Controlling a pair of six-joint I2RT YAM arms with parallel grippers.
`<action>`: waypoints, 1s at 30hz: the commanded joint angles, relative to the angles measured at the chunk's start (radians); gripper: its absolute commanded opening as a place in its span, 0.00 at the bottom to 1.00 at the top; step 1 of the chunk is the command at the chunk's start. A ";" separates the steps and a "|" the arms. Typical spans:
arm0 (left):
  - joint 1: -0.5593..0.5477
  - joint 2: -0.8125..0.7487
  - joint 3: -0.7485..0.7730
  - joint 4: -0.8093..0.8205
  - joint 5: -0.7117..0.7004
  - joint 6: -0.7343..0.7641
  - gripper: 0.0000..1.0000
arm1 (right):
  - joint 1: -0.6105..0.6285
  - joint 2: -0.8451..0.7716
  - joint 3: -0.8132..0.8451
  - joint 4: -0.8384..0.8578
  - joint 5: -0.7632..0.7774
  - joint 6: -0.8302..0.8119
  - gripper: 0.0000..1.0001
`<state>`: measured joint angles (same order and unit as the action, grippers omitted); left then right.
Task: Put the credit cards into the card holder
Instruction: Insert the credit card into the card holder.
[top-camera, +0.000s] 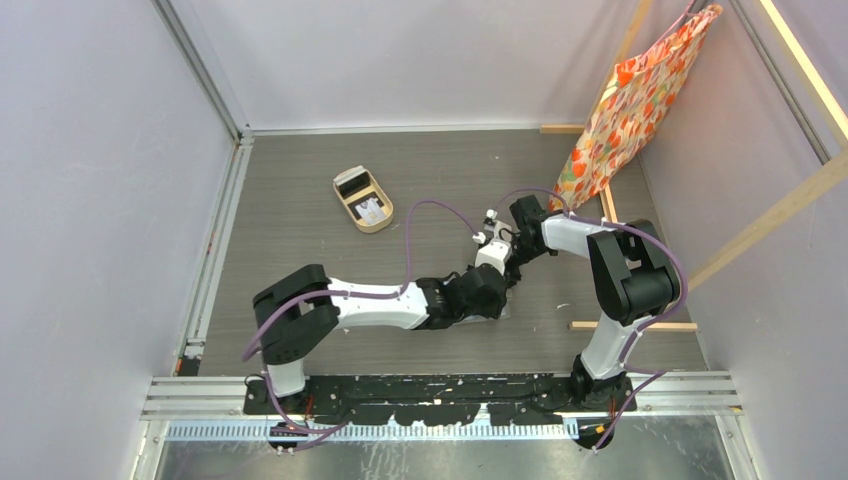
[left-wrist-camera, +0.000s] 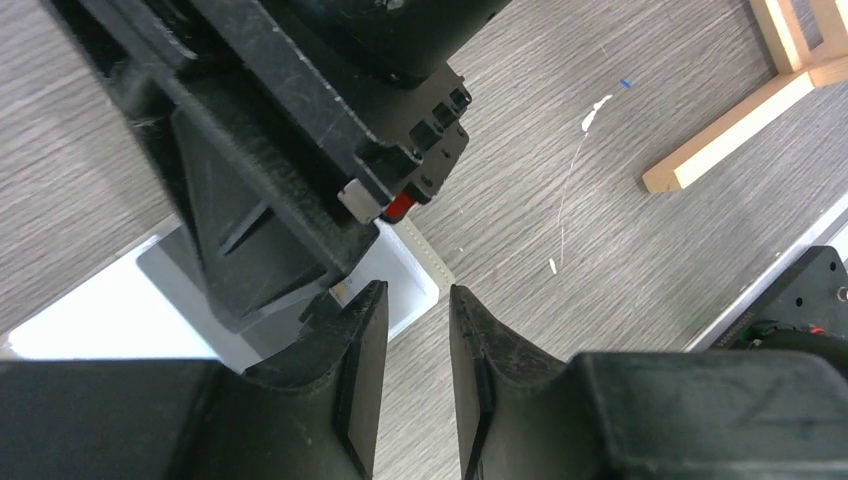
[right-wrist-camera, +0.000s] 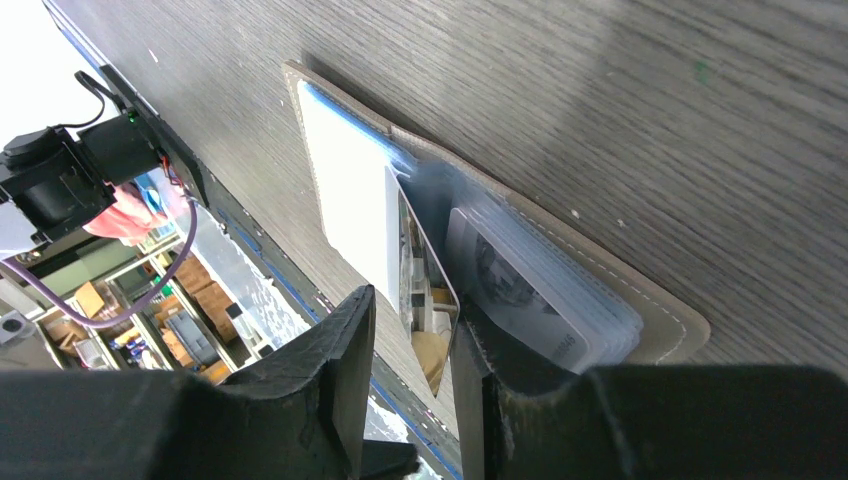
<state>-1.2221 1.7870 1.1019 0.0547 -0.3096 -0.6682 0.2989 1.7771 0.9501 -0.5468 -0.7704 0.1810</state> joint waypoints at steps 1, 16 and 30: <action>-0.001 0.062 0.067 0.012 0.008 -0.037 0.30 | -0.004 -0.028 0.029 -0.004 0.008 -0.013 0.38; -0.001 0.101 0.093 -0.155 -0.123 -0.091 0.24 | -0.004 -0.034 0.033 -0.009 0.019 -0.016 0.38; -0.001 0.063 0.044 -0.147 -0.172 -0.105 0.23 | -0.005 -0.084 0.061 -0.055 0.050 -0.069 0.40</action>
<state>-1.2221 1.9041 1.1622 -0.0830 -0.4324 -0.7605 0.2989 1.7592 0.9741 -0.5777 -0.7353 0.1490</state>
